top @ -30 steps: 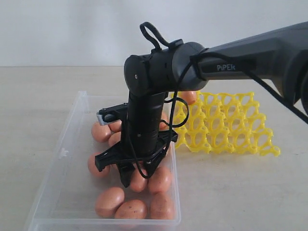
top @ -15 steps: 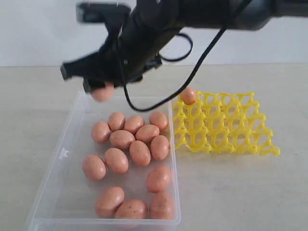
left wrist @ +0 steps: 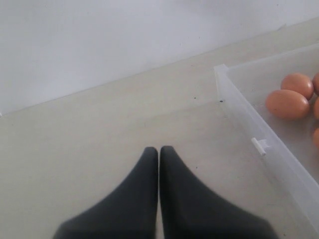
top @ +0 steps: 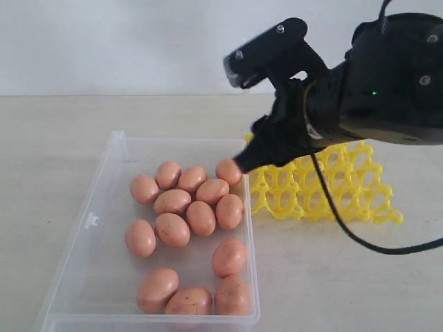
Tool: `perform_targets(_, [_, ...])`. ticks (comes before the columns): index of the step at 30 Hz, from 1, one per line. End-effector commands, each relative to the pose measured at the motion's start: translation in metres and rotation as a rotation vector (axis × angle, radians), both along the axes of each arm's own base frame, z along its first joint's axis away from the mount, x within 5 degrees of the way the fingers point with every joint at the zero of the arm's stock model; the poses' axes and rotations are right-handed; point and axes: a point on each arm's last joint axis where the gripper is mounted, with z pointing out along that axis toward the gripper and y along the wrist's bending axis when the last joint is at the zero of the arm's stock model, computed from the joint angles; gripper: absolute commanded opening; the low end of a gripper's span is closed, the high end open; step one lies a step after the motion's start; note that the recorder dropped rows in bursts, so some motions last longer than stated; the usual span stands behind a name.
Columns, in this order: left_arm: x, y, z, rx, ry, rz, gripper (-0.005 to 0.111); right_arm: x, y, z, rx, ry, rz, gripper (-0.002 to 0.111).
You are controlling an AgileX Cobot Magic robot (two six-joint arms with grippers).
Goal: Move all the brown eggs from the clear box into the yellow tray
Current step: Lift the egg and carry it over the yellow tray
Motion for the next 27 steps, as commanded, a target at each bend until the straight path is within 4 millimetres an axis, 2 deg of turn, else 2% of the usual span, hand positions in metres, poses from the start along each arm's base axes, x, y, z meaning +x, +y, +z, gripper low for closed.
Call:
perform_targets(1, [0.0, 0.0, -0.001, 0.008, 0.005, -0.002, 0.001, 0.009, -0.029, 0.03, -0.454, -0.277, 0.013, 0.0])
perform_targets(2, [0.0, 0.0, -0.001, 0.008, 0.005, -0.002, 0.001, 0.013, -0.032, 0.04, -0.509, -0.375, -0.014, 0.0])
perform_targets(4, [0.0, 0.0, -0.001, 0.008, 0.005, -0.002, 0.001, 0.022, -0.042, 0.062, -0.459, -0.596, -0.133, 0.0])
perform_targets(6, [0.0, 0.0, -0.001, 0.008, 0.005, -0.002, 0.001, 0.032, -0.06, 0.074, -0.177, -0.649, -0.348, 0.0])
perform_targets(8, [0.0, 0.0, -0.001, 0.008, 0.003, -0.002, 0.001, 0.045, -0.08, 0.079, 0.096, -0.661, -0.515, 0.0])
perform_targets(10, [0.0, 0.0, -0.001, 0.008, 0.003, -0.002, 0.001, 0.057, -0.108, 0.079, 0.457, -0.661, -0.717, 0.0])
perform_targets(11, [0.0, 0.0, -0.001, 0.008, 0.003, -0.002, 0.001, 0.063, -0.122, 0.077, 0.563, -0.645, -0.77, 0.0])
perform_targets(14, [0.0, 0.0, -0.001, 0.008, 0.003, -0.002, 0.001, 0.084, -0.151, 0.073, 0.686, -0.501, -0.758, 0.0])
perform_targets(18, [0.0, 0.0, -0.001, 0.008, 0.003, -0.002, 0.001, 0.093, -0.19, 0.067, 0.783, -0.36, -0.654, 0.0])
perform_targets(22, [0.0, 0.0, -0.001, 0.008, 0.003, -0.002, 0.001, 0.089, -0.243, 0.065, 0.787, -0.333, -0.663, 0.0])
perform_targets(24, [0.0, 0.0, -0.001, 0.008, 0.003, -0.002, 0.001, 0.084, -0.261, 0.065, 0.727, -0.327, -0.612, 0.0])
perform_targets(27, [0.0, 0.0, -0.001, 0.008, 0.003, -0.002, 0.001, 0.077, -0.278, 0.064, 0.546, -0.326, -0.483, 0.0])
